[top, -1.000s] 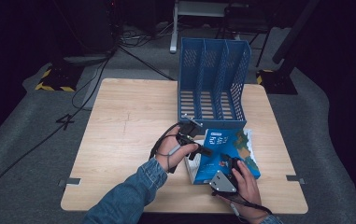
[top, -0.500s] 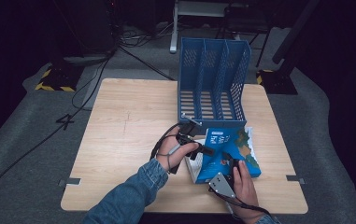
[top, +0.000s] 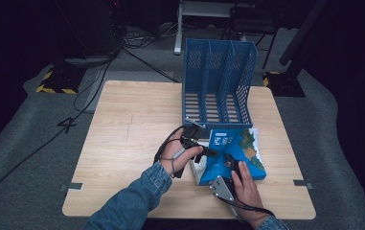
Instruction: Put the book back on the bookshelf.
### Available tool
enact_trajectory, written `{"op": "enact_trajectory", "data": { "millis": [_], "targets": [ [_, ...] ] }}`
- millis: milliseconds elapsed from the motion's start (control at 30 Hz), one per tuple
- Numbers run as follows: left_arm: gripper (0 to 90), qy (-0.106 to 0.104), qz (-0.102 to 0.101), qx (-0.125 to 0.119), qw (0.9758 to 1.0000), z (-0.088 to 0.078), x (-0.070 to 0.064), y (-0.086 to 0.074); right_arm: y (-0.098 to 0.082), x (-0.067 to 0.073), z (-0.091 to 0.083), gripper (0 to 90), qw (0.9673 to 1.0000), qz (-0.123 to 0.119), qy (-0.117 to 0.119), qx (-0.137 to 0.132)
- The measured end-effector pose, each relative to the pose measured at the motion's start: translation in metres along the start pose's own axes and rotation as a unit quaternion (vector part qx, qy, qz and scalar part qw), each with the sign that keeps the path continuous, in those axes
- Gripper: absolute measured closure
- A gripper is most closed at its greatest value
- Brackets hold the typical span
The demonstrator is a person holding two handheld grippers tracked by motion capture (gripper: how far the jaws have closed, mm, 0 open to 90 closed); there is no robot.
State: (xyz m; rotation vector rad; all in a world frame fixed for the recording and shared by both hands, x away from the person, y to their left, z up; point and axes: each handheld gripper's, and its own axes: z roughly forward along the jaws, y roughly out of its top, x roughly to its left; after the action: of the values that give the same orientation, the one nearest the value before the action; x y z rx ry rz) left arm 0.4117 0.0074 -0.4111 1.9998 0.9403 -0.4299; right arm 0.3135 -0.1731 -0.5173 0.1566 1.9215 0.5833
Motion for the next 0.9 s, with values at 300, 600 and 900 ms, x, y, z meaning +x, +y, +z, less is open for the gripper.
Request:
{"op": "enact_trajectory", "data": {
  "millis": [300, 600, 900],
  "targets": [
    [76.0, 0.042, -0.014, -0.042, 0.9981, 0.004, 0.023, -0.004, 0.006, 0.0, 0.015, 20.5, 0.9984, -0.055, 0.009, 0.004],
    [72.4, 0.041, -0.033, -0.045, 0.9976, 0.006, 0.029, -0.004, 0.015, 0.001, 0.02, 23.9, 0.9956, -0.085, -0.001, 0.038],
    [68.2, 0.037, -0.046, -0.039, 0.9975, 0.007, 0.037, -0.003, 0.028, 0.006, 0.025, 24.2, 0.9937, -0.098, -0.005, 0.054]
  ]
}}
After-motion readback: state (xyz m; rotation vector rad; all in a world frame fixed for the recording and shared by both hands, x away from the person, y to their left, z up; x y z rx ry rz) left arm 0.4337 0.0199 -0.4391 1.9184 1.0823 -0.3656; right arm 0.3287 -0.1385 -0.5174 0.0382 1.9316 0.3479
